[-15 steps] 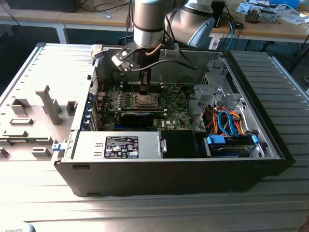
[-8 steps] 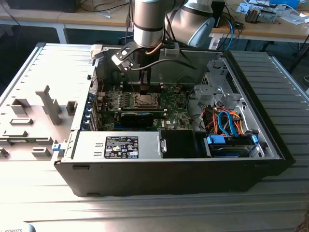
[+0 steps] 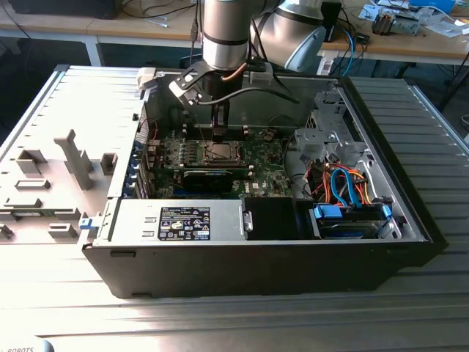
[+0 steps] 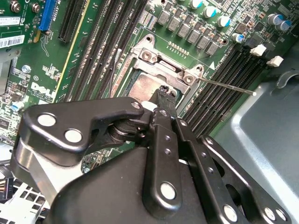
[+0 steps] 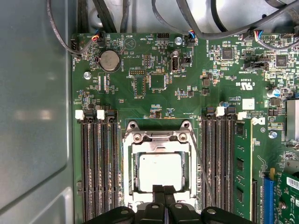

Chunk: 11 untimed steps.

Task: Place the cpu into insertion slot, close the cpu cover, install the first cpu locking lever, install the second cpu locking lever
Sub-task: 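Close the cpu cover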

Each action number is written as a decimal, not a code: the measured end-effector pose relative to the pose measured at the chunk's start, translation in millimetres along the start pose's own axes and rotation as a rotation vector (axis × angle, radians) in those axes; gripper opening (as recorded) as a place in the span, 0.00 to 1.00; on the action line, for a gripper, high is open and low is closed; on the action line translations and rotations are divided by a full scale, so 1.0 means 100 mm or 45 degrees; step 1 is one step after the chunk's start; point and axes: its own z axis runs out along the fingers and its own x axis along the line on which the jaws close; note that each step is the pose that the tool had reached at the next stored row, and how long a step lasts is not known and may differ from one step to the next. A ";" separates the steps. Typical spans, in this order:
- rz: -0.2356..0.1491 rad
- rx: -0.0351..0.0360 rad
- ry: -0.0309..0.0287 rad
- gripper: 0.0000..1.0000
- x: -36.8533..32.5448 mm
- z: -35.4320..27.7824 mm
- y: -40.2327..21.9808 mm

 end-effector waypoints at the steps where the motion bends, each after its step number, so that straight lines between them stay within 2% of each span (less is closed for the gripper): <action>1: 0.000 0.0000 0.0000 0.11 0.000 -0.001 0.000; 11: 0.000 0.0000 0.0000 0.11 -0.002 -0.042 -0.002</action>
